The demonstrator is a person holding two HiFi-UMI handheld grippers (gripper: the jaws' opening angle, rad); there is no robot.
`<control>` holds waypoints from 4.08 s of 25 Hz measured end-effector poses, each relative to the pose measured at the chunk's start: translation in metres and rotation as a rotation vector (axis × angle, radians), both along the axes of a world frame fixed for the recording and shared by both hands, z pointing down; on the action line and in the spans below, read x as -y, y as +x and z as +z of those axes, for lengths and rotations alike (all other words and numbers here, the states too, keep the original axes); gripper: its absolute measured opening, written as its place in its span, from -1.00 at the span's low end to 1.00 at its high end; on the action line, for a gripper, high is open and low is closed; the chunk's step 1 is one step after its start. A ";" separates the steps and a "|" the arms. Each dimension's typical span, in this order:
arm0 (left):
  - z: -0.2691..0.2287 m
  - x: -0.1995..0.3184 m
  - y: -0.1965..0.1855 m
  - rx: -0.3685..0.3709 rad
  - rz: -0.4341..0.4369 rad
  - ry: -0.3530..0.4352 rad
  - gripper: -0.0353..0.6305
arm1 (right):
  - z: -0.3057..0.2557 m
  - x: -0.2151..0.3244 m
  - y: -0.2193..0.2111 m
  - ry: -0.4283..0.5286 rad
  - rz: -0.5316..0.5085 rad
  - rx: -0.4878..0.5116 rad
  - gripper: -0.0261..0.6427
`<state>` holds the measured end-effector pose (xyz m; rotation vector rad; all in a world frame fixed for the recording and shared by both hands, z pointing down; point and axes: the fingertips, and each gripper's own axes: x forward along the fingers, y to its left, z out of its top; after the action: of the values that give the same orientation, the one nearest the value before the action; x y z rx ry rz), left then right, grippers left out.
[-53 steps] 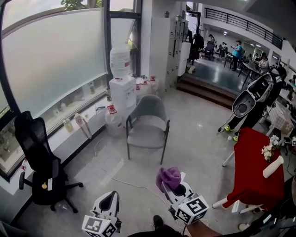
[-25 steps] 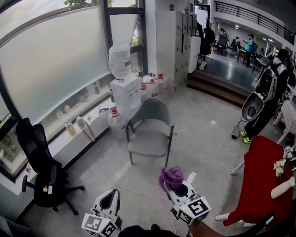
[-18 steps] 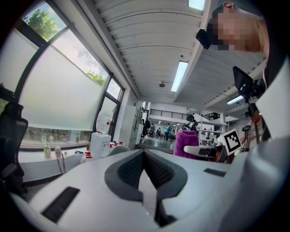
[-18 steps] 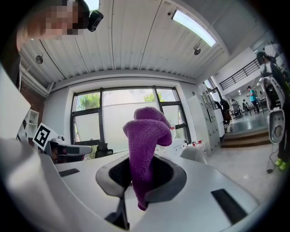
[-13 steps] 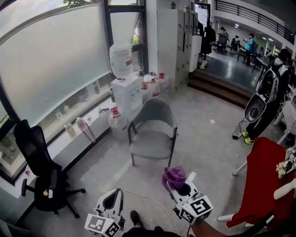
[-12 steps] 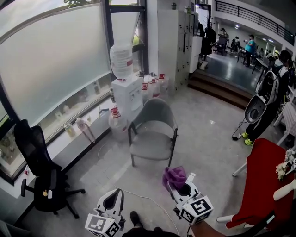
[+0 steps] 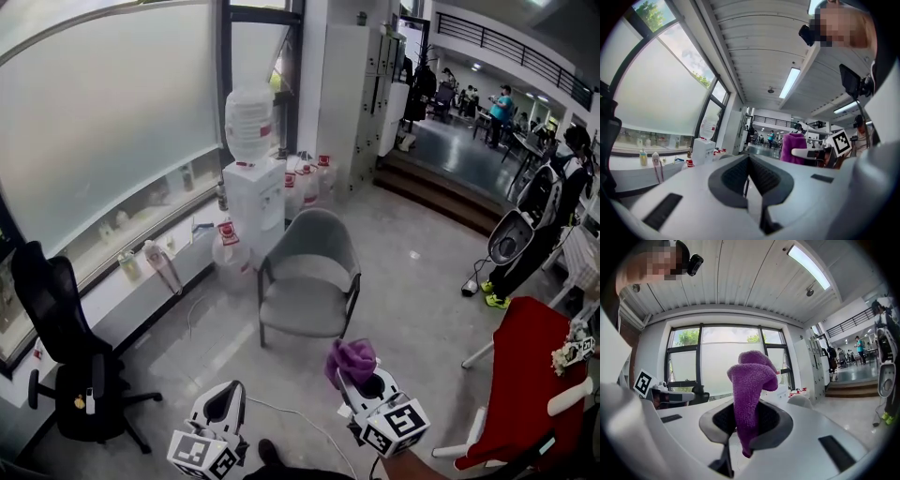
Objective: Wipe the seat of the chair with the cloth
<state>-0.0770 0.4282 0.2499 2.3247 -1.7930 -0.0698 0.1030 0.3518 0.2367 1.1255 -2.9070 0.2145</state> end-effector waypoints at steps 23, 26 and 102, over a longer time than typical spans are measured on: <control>-0.014 0.066 -0.087 0.043 0.080 0.033 -0.88 | -0.014 0.049 -0.079 0.036 0.067 -0.005 -0.72; -0.013 0.070 -0.097 0.054 0.099 0.035 -0.88 | -0.013 0.051 -0.085 0.042 0.091 -0.003 -0.72; 0.004 0.467 -0.030 0.076 0.108 -0.040 -0.88 | 0.014 0.443 -0.039 -0.029 0.010 0.055 -0.72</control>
<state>-0.1072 -0.0391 0.2537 2.4215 -1.6821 0.0712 0.0641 -0.0914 0.2510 1.1486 -2.9363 0.2918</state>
